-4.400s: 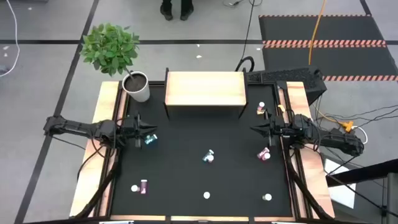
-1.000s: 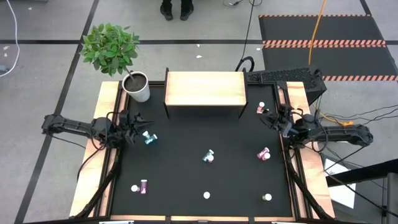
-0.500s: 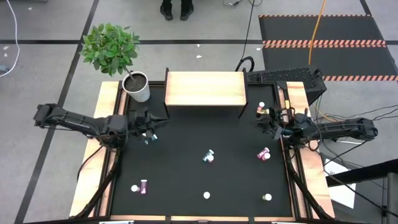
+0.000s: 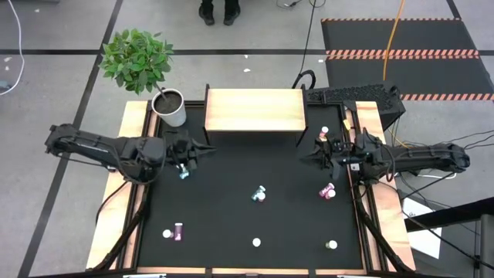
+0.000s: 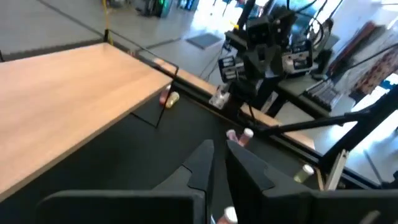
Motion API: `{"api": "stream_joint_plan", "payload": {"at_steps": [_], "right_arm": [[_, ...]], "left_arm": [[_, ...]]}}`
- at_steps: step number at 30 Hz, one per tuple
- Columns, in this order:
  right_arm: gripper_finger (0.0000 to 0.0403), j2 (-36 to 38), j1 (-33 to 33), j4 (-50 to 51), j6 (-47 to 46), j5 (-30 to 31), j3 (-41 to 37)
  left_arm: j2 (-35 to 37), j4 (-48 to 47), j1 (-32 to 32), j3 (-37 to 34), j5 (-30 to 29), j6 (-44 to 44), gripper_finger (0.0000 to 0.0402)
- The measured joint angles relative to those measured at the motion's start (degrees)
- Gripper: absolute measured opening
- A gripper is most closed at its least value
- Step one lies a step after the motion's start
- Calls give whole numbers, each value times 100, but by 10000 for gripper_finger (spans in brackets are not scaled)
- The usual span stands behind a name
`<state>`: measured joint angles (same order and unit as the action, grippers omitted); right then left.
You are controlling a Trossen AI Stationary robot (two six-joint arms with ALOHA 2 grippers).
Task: Pick and place medicine bottles onto shelf by color
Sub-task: Put the top left blue pill bottle on the shelf
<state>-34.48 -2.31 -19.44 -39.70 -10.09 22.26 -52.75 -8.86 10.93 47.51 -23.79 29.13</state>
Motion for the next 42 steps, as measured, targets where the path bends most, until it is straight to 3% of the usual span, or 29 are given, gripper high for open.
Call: {"api": "stream_joint_plan", "payload": {"at_steps": [3, 8, 11, 19, 25, 34, 42], "right_arm": [[45, -242, 2, 44, 14, -379, 200], [119, -787, -203, 448, 287, -73, 724], [147, -1125, -480, 711, 467, -37, 1060], [157, -1489, -970, 1159, 960, -33, 1638], [156, -1540, -1399, 1455, 1090, 408, 1648], [161, -2029, -1991, 1325, 936, -111, 1648], [162, -2107, -2024, 1333, 754, -221, 1646]], "left_arm": [[-30, -773, -70, 403, -64, 134, 42], [-26, -1849, -401, 714, -295, 334, 48], [-30, -2541, -574, 710, -300, 468, 72], [-257, -4462, -876, 690, -320, 1714, 167], [-529, -5996, -1056, 690, -106, 2957, 198], [-1166, -6150, -1915, 566, 919, 2354, 200], [-1264, -6114, -2103, 1, 1647, 2239, 200]]}}
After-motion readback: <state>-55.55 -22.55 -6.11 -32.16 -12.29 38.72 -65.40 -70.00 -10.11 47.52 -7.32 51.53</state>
